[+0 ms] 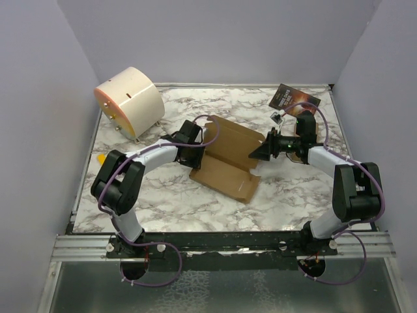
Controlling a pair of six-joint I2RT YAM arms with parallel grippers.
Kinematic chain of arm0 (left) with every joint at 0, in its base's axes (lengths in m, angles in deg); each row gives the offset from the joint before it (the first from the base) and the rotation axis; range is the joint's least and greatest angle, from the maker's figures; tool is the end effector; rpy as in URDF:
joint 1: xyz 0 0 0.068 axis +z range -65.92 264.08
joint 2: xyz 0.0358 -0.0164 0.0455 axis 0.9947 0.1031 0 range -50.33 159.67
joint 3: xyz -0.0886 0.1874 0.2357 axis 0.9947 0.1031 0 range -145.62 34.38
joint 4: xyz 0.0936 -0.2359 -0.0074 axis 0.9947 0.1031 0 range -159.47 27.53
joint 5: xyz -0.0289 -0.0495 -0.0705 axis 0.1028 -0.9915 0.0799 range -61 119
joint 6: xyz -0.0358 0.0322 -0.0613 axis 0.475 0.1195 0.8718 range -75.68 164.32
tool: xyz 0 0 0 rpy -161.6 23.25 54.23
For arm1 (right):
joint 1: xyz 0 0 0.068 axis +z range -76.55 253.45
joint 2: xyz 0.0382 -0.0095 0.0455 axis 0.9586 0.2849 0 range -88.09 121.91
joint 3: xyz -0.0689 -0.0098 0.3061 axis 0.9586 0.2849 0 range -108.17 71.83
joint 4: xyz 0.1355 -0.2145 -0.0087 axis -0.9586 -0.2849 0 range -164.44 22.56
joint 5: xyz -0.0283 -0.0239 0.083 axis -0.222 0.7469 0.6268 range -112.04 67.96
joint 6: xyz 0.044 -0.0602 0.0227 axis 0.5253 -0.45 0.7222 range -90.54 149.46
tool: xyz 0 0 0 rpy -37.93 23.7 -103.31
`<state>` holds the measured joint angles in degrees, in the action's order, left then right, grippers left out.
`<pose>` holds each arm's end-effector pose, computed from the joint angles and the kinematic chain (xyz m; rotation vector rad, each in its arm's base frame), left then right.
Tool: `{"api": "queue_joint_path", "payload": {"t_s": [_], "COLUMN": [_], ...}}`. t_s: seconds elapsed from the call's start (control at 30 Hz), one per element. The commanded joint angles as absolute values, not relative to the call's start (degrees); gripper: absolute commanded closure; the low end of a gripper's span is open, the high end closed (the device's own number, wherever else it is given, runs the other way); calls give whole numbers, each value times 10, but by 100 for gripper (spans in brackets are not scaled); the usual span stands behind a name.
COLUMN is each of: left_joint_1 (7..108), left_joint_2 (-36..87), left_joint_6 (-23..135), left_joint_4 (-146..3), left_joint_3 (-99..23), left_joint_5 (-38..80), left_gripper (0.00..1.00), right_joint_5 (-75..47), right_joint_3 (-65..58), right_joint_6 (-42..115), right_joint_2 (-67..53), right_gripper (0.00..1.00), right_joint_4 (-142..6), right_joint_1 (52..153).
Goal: Fold the paper box
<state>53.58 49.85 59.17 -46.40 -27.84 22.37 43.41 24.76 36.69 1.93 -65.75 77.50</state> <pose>0.3112 -0.1922 0.1939 0.4060 2.6587 -0.4117 0.3057 0.0823 0.2353 -0.5365 2.0528 1.3934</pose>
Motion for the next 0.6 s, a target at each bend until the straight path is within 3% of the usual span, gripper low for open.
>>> {"api": "queue_joint_path", "payload": {"t_s": [0.0,0.37,0.57], "left_joint_1": [531,531,531], "left_joint_2": [452,507,529], "left_joint_6": [606,604,592], "left_joint_4": [-500,-522,-518], "left_joint_3": [-277,-299,-308], "left_joint_5": [247,251,267], "left_gripper": [60,59,67], "right_joint_5": [449,452,453], "right_joint_3": [248,248,248], "right_joint_6": [356,355,355], "right_joint_2": [24,21,23], "right_gripper": [34,34,34], "right_joint_4": [-652,-653,-652], "right_joint_1": [774,774,774]}}
